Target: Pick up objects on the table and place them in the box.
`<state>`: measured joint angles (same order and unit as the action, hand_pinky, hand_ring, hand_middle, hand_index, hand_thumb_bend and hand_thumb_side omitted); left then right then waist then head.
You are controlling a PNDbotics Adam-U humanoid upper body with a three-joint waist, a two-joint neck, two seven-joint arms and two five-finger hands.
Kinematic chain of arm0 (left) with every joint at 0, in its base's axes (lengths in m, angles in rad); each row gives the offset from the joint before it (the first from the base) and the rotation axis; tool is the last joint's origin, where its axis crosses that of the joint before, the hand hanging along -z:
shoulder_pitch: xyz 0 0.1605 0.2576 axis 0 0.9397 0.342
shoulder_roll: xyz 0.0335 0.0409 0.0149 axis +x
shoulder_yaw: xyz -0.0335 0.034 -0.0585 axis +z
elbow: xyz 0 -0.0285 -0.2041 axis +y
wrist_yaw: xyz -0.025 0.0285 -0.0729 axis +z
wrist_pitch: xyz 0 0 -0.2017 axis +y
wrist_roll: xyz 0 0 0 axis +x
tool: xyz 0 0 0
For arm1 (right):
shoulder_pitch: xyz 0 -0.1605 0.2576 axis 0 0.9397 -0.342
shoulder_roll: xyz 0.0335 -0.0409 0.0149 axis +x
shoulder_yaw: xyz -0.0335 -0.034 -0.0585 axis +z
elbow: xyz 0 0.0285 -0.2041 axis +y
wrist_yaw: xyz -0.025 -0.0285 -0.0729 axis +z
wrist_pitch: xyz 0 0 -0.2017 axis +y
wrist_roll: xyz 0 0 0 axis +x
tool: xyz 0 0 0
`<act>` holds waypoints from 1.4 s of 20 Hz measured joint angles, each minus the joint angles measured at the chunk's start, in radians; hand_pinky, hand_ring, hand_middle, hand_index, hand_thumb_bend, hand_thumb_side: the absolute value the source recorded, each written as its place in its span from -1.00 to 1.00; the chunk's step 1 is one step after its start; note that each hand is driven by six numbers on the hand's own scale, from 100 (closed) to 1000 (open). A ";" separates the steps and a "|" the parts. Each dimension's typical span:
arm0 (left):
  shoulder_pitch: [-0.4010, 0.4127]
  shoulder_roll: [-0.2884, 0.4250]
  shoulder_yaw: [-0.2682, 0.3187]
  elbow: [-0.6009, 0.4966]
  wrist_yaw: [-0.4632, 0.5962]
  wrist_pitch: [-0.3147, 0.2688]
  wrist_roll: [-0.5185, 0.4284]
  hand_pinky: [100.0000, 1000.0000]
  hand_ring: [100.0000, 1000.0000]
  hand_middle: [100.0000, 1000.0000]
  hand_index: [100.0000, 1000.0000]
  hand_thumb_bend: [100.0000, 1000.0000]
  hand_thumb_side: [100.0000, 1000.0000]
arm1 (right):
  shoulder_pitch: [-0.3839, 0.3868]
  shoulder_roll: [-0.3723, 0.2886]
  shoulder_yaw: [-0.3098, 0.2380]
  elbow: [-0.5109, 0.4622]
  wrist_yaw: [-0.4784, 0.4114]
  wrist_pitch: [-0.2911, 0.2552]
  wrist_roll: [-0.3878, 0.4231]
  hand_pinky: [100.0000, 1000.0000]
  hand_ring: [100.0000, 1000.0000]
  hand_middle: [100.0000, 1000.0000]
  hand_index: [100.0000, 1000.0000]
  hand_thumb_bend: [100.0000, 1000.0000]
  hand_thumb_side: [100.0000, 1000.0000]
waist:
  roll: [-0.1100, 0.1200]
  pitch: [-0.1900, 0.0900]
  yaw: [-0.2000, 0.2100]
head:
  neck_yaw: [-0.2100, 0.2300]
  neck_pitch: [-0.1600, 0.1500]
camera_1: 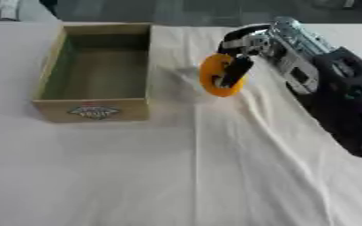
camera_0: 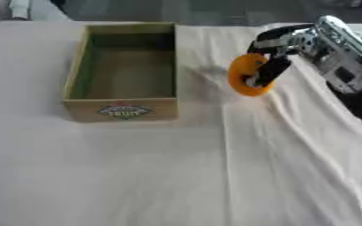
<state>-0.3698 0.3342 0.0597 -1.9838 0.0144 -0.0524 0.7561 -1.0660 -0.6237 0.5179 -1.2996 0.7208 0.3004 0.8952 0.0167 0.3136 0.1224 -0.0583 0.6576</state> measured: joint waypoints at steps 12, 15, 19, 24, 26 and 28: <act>0.000 0.000 0.000 0.000 0.002 0.000 0.000 0.25 0.32 0.23 0.73 -1.00 0.78 | -0.056 -0.005 -0.018 -0.090 0.042 0.051 -0.028 0.54 0.66 0.00 0.17 -1.00 -0.40 | 0.000 -0.008 -0.002 | 0.000 0.000; 0.000 0.000 0.000 0.000 0.002 0.000 0.000 0.25 0.32 0.23 0.73 -1.00 0.78 | -0.094 0.000 -0.018 -0.106 0.064 0.056 -0.036 0.55 0.66 -0.03 0.18 -1.00 -0.41 | 0.000 -0.016 -0.004 | 0.000 0.000; 0.001 0.000 0.000 0.000 0.003 0.000 -0.001 0.25 0.32 0.23 0.73 -1.00 0.78 | -0.158 0.040 -0.014 -0.111 0.103 0.053 -0.042 0.56 0.66 -0.03 0.18 -1.00 -0.43 | -0.002 -0.018 0.000 | -0.003 0.000; 0.000 0.000 -0.003 0.000 0.004 -0.002 -0.006 0.25 0.32 0.23 0.73 -1.00 0.78 | -0.229 0.123 -0.012 -0.078 0.176 0.034 -0.060 0.58 0.68 -0.01 0.20 -1.00 -0.45 | -0.007 -0.018 0.017 | -0.013 0.000; 0.000 0.000 -0.006 0.000 0.005 -0.001 -0.008 0.25 0.32 0.23 0.73 -1.00 0.78 | -0.250 0.159 -0.012 -0.050 0.204 0.025 -0.069 0.59 0.68 -0.01 0.20 -1.00 -0.46 | -0.008 -0.018 0.025 | -0.019 0.000; -0.002 0.000 -0.007 0.000 0.007 -0.001 -0.009 0.25 0.32 0.23 0.73 -1.00 0.78 | -0.266 0.195 -0.017 -0.019 0.230 0.017 -0.080 0.60 0.68 -0.01 0.21 -1.00 -0.47 | -0.012 -0.018 0.033 | -0.026 0.000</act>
<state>-0.3722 0.3343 0.0530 -1.9838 0.0214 -0.0537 0.7473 -1.3317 -0.4290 0.5013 -1.3182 0.9503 0.3171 0.8154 0.0048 0.2951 0.1557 -0.0845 0.6576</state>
